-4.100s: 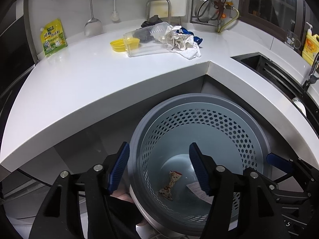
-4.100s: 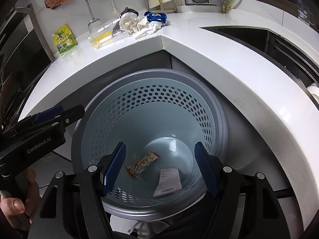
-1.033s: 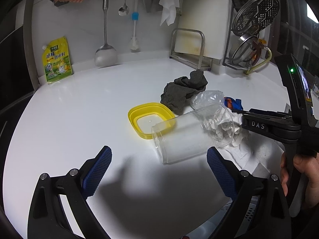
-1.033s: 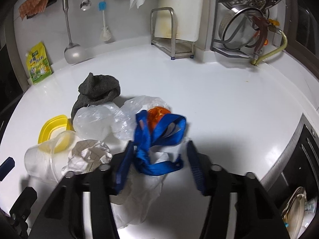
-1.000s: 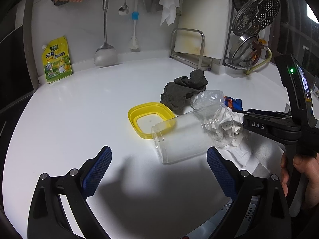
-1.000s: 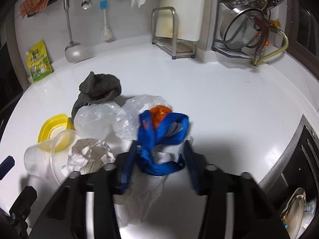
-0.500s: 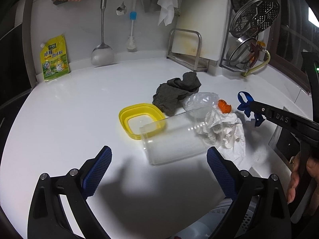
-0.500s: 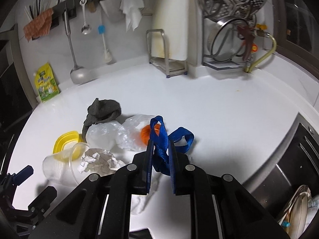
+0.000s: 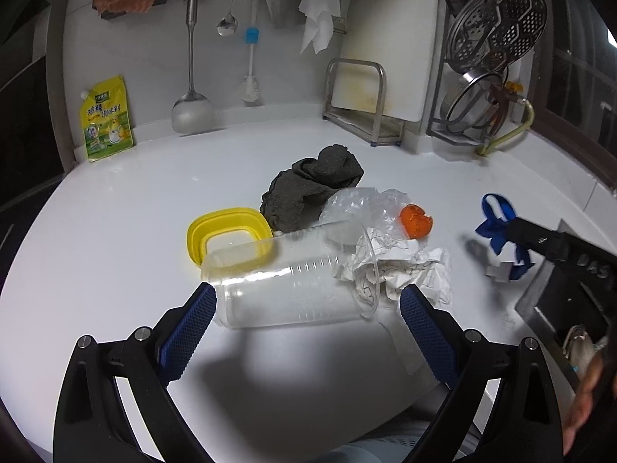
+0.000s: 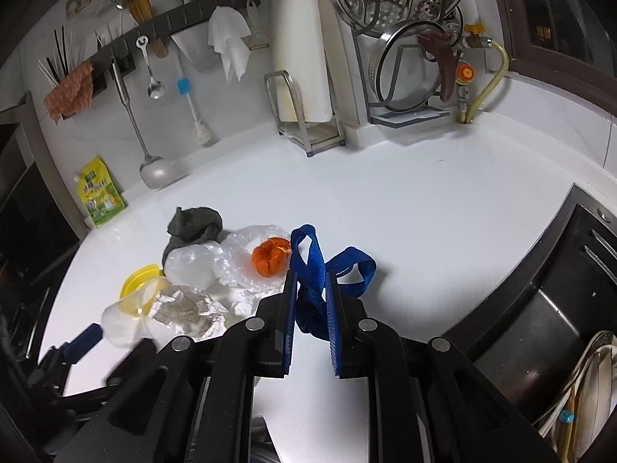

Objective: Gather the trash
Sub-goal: 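Grasp the clear plastic cup rim with the left tool while the right holds the strap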

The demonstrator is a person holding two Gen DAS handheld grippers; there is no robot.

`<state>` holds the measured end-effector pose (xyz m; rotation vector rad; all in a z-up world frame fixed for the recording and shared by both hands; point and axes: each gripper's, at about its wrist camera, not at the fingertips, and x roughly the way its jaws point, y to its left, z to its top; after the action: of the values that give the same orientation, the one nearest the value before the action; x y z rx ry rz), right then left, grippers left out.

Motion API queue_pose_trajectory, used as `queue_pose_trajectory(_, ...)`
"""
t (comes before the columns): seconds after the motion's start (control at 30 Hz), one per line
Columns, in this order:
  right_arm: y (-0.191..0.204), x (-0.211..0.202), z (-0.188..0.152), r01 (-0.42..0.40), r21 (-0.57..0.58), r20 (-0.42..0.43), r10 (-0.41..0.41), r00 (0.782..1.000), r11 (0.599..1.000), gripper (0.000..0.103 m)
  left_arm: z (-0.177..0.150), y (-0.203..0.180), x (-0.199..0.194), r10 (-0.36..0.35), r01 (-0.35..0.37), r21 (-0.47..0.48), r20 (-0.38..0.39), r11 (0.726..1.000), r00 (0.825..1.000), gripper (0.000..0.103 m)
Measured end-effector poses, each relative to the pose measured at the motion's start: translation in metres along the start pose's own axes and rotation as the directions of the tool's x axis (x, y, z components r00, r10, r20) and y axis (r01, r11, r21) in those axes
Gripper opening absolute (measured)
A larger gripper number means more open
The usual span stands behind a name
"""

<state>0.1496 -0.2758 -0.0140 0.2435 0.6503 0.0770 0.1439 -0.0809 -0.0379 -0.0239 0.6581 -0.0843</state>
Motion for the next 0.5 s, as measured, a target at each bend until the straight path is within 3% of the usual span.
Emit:
queue_pose_trajectory(0.2, 0.0, -0.005, 0.001, -0.02, 0.001, 0.012, 0.02, 1.0, 1.0, 0.014, -0.001, -0.001, 0.006, 0.079, -0.079, -0.004, -0.011, 0.997, 0.997, 0.094)
queue_pose_trajectory(0.5, 0.004, -0.007, 0.0, -0.044, -0.014, 0.015, 0.045, 0.999, 0.999, 0.014, -0.005, 0.03, -0.006, 0.168, -0.168, -0.03, -0.002, 0.985, 0.986, 0.094)
